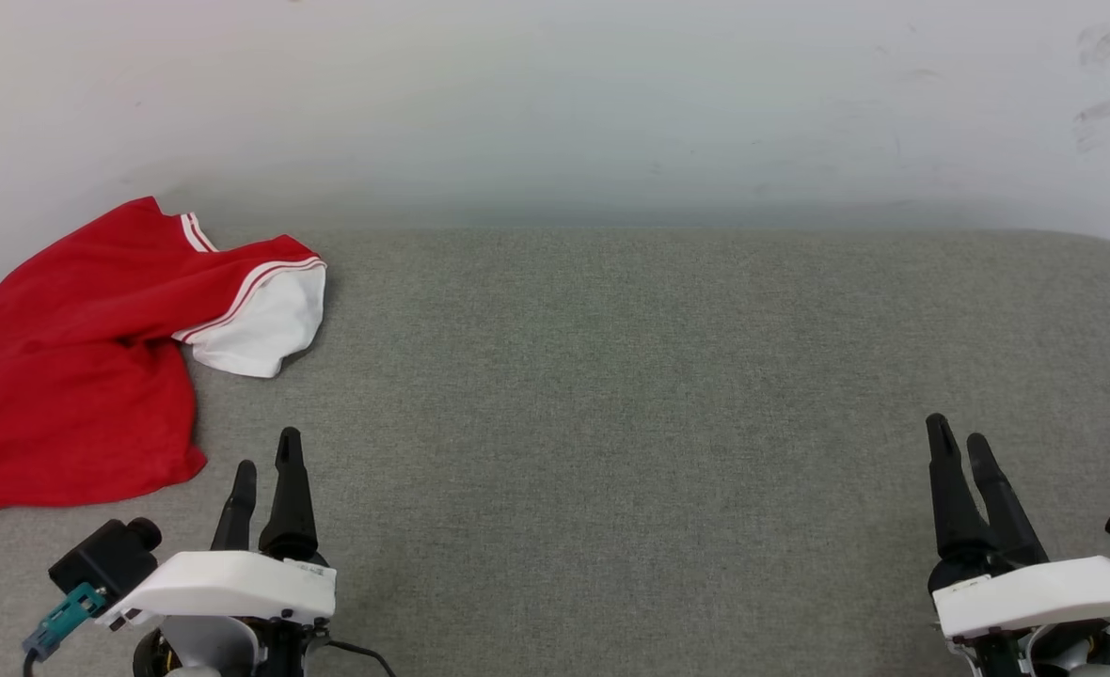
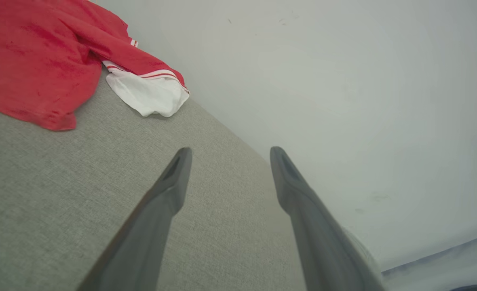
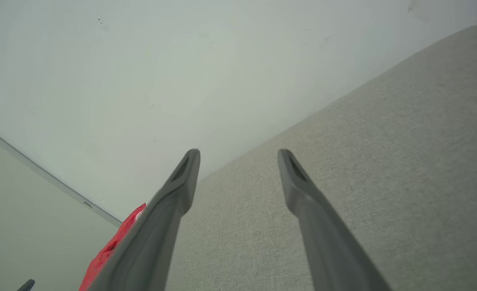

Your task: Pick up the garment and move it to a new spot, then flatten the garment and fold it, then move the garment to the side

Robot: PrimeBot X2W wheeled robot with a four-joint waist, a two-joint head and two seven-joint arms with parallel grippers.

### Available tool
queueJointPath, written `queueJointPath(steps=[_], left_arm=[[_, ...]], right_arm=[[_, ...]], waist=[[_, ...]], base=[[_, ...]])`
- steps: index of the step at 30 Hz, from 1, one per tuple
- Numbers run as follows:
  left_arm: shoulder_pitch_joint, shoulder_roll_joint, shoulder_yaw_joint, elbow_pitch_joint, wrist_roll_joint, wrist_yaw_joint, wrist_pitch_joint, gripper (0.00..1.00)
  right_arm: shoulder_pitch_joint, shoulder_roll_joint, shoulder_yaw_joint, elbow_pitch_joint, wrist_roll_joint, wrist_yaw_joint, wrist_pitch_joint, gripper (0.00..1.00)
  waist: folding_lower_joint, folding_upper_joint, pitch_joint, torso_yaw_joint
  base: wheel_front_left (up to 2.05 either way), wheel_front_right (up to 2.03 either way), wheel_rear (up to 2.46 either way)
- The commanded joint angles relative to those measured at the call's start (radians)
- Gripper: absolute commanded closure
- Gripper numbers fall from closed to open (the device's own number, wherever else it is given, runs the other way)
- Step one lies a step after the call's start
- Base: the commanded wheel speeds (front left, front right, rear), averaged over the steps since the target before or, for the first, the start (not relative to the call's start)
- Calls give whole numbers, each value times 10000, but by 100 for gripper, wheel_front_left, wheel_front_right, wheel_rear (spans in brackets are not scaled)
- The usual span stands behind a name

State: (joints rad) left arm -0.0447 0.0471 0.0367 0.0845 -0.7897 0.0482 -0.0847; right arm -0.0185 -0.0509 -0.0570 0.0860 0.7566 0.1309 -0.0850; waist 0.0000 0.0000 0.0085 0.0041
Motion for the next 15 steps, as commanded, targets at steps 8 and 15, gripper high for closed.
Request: queueJointPath(steps=[8, 15], left_arm=[[57, 48, -272, -283, 1548, 317, -315, 0], [112, 219, -556, -372, 2546, 579, -518, 0]], right_arm=[[80, 5, 108, -288, -1354, -1, -298, 0], [149, 6, 167, -399, -2288, -2, -508, 0]], waist=[[0, 0, -13, 15], [0, 0, -21, 17]], base=[[0, 0, 0], [0, 0, 0]])
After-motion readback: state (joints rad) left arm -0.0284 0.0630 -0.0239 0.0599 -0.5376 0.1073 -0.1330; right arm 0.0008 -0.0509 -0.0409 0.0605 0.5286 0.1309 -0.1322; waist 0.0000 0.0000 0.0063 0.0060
